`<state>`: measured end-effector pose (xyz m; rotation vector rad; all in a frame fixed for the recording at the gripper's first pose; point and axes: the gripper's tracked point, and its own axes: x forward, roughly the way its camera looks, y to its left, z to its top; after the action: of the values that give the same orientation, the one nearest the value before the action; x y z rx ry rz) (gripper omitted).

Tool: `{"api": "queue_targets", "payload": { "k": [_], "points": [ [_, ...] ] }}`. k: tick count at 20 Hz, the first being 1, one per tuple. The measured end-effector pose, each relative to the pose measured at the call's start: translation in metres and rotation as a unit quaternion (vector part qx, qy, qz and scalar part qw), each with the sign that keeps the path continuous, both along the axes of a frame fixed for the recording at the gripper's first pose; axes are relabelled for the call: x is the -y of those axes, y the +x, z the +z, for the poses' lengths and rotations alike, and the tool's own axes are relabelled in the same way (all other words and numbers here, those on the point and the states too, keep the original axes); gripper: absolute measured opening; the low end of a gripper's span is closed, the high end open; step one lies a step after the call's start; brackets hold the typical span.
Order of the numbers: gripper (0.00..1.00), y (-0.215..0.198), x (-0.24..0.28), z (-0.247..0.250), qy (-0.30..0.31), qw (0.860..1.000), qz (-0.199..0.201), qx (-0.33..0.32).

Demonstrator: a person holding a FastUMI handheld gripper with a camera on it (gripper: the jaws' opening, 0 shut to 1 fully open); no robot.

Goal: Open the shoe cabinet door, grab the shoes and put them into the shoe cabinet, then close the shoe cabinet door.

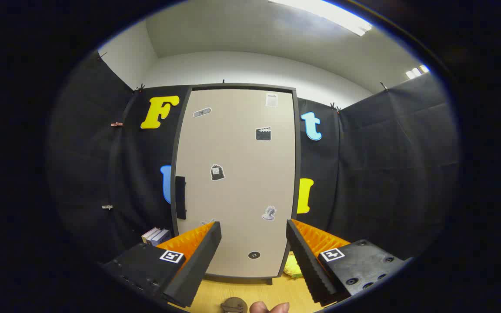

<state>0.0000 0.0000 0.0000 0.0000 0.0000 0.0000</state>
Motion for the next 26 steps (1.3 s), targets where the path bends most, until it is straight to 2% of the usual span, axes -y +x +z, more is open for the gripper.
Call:
{"api": "queue_targets", "payload": {
  "k": [17, 22, 26],
  "points": [
    [0.97, -0.007, -0.023, -0.003, 0.011, 1.000, 0.001, -0.012],
    [0.97, 0.000, -0.038, -0.003, 0.013, 1.000, 0.007, -0.008],
    [0.97, 0.023, -0.065, -0.011, 0.034, 0.999, 0.021, -0.017]
  ]
}}
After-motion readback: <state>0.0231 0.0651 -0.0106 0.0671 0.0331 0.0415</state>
